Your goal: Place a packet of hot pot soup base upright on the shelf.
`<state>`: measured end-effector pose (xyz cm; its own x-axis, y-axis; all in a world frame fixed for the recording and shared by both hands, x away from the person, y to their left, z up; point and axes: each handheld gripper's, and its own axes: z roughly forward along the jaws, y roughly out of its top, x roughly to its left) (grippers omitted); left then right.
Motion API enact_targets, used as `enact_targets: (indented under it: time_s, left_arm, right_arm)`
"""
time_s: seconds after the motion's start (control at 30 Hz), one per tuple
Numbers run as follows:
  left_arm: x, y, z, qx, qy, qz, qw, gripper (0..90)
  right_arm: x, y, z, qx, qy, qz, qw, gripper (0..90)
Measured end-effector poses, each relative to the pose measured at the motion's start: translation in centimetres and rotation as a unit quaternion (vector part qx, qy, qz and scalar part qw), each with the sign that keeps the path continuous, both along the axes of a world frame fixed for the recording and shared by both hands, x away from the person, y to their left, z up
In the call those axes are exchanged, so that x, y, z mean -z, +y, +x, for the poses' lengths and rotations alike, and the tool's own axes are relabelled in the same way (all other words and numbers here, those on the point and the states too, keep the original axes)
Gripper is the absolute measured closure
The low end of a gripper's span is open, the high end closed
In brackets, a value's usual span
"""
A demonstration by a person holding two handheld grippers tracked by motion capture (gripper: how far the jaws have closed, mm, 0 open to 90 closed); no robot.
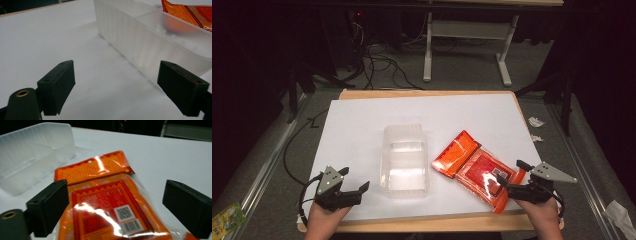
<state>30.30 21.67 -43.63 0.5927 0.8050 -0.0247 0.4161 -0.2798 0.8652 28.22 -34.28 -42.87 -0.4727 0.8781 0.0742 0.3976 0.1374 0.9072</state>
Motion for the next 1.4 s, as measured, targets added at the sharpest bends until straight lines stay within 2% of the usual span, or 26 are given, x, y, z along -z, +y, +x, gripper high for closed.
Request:
enact_targets:
  time_s: [0.1,0.23,0.37,0.47,0.6,0.7,0.73,0.8,0.87,1.0,1.13,1.27,1.4]
  left_arm:
    - [-0.1,0.2,0.1,-0.004,-0.004,-0.012,0.9999,17.5]
    - [0.1,-0.3,0.2,0.004,-0.007,0.000,1.0000,19.1]
    - [0.2,-0.6,0.3,0.010,-0.008,0.007,0.9999,19.4]
    - [0.1,-0.6,0.3,0.010,-0.010,0.007,0.9999,19.6]
    - [0.0,-0.4,0.2,0.008,-0.012,0.004,0.9999,20.1]
    - [0.1,-0.5,0.3,0.008,-0.010,0.004,0.9999,20.4]
    - [0.1,-0.5,0.3,0.008,-0.010,0.005,0.9999,20.5]
    - [0.1,-0.5,0.3,0.008,-0.010,0.005,0.9999,20.5]
    - [0.1,-0.7,0.3,0.010,-0.010,0.005,0.9999,20.7]
    - [0.1,-0.7,0.3,0.013,-0.009,0.009,0.9998,20.8]
    - [0.1,-0.7,0.3,0.012,-0.012,0.007,0.9998,21.0]
    - [-0.1,-0.7,0.4,0.011,-0.015,0.004,0.9998,21.5]
    - [-0.3,-0.7,0.9,0.012,-0.016,-0.004,0.9998,21.8]
  right_arm:
    - [0.4,-1.5,0.3,0.020,0.007,0.005,0.9998,20.1]
    - [1.0,-3.4,0.9,0.054,0.025,0.013,0.9982,33.7]
    - [2.0,-5.1,1.6,0.091,0.053,0.008,0.9944,44.0]
    - [2.9,-5.9,1.9,0.104,0.074,0.004,0.9918,51.3]
    - [3.5,-6.5,2.3,0.112,0.088,0.004,0.9897,59.2]
    - [3.7,-6.7,2.6,0.112,0.089,0.006,0.9897,63.5]
    - [3.8,-6.6,3.1,0.107,0.094,0.000,0.9898,70.6]
    - [3.9,-6.4,3.3,0.101,0.099,-0.009,0.9898,77.5]
    - [3.9,-6.1,3.4,0.100,0.105,-0.029,0.9890,88.7]
    - [3.7,-5.7,3.2,0.096,0.102,-0.053,0.9887,90.0]
    - [3.8,-5.7,2.6,0.100,0.102,-0.064,0.9877,90.0]
    - [3.8,-5.9,1.3,0.105,0.109,-0.057,0.9868,90.0]
    - [3.8,-5.8,0.1,0.104,0.111,-0.061,0.9865,90.0]
